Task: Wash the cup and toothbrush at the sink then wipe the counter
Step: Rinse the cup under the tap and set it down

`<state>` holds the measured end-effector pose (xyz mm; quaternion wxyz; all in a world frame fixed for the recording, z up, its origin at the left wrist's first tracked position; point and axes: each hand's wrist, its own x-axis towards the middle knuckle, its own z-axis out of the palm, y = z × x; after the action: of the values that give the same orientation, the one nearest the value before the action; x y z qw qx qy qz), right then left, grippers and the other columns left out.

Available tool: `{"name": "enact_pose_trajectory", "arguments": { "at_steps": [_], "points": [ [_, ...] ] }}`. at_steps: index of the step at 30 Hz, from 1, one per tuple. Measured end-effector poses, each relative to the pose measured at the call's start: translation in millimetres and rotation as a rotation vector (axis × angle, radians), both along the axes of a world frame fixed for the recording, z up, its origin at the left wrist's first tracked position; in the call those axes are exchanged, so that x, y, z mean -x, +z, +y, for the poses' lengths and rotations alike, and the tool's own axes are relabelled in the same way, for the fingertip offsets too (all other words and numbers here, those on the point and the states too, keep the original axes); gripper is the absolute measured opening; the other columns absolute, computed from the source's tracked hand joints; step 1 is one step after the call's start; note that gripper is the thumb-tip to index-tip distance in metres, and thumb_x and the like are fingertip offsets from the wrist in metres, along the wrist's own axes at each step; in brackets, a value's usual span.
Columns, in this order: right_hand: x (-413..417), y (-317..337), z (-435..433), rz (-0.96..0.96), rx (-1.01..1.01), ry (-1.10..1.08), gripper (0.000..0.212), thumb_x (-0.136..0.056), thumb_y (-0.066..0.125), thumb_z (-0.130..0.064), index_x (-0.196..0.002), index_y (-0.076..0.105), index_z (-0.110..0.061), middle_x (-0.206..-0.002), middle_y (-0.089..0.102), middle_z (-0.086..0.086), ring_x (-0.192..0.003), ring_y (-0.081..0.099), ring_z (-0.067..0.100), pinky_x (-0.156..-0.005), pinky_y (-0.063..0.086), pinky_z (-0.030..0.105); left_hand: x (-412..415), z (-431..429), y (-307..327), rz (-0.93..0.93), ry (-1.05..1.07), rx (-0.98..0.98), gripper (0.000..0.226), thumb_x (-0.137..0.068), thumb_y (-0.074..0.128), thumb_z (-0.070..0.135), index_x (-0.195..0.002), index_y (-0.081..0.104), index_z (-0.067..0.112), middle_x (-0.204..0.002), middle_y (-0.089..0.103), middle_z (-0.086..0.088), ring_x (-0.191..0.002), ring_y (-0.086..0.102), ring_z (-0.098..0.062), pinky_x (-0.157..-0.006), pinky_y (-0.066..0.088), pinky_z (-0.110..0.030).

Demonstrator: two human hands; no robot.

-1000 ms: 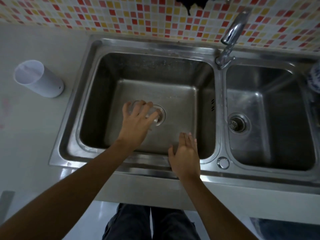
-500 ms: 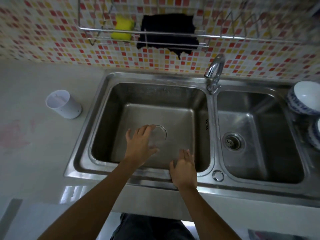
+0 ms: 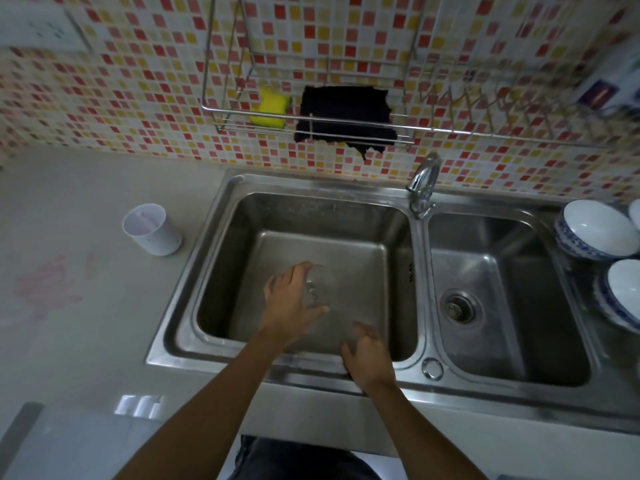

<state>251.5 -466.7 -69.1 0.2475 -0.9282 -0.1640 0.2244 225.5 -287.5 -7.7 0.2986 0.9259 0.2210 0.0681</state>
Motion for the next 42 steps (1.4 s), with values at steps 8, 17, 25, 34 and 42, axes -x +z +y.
{"name": "enact_pose_trajectory", "arguments": {
  "at_steps": [8, 17, 25, 34, 42],
  "points": [
    [-4.7, 0.2, -1.2, 0.008, -0.026, -0.007, 0.05, -0.088, 0.064, -0.023, -0.134, 0.051, -0.008, -0.132, 0.058, 0.011, -0.122, 0.053, 0.025, -0.103, 0.038, 0.025, 6.6, 10.3, 0.3, -0.087, 0.123, 0.132, 0.085, -0.062, 0.083, 0.042, -0.134, 0.038, 0.029, -0.134, 0.05, 0.005, -0.126, 0.043, -0.018, -0.107, 0.026, -0.038],
    [-2.7, -1.8, 3.0, -0.029, 0.011, -0.038, 0.039, -0.089, 0.061, -0.019, -0.126, 0.059, -0.009, -0.122, 0.065, 0.013, -0.113, 0.06, 0.029, -0.096, 0.043, 0.028, 29.5, 40.1, 1.2, -0.157, 0.183, 0.37, 0.088, -0.053, 0.081, 0.061, -0.126, 0.038, 0.037, -0.126, 0.054, 0.012, -0.118, 0.052, -0.013, -0.1, 0.047, -0.045],
    [1.7, 10.2, 68.8, -0.076, -0.12, -0.027, 0.038, -0.086, 0.067, -0.02, -0.122, 0.061, -0.01, -0.115, 0.068, 0.017, -0.105, 0.063, 0.034, -0.092, 0.047, 0.036, 81.9, 117.8, 15.2, -0.193, 0.292, 0.297, 0.085, -0.062, 0.078, 0.052, -0.132, 0.037, 0.024, -0.128, 0.054, 0.001, -0.117, 0.055, -0.019, -0.1, 0.046, -0.046],
    [14.9, 39.1, 220.4, -0.14, -0.318, 0.159, 0.043, -0.087, 0.068, -0.028, -0.124, 0.06, -0.009, -0.123, 0.064, 0.011, -0.114, 0.059, 0.027, -0.098, 0.043, 0.032, 157.3, 228.3, 12.0, -0.143, 0.499, 0.182, 0.092, -0.067, 0.083, 0.043, -0.14, 0.033, 0.016, -0.134, 0.048, -0.004, -0.116, 0.054, -0.024, -0.098, 0.047, -0.044],
    [15.8, 58.9, 302.9, -0.092, -0.357, 0.283, 0.063, -0.085, 0.067, -0.043, -0.139, 0.045, -0.018, -0.139, 0.052, 0.005, -0.128, 0.047, 0.022, -0.107, 0.039, 0.037, 174.6, 261.4, -10.1, -0.119, 0.452, 0.248, 0.09, -0.068, 0.082, 0.043, -0.14, 0.033, 0.018, -0.137, 0.045, 0.0, -0.121, 0.05, -0.021, -0.102, 0.043, -0.043]
  ]
}}
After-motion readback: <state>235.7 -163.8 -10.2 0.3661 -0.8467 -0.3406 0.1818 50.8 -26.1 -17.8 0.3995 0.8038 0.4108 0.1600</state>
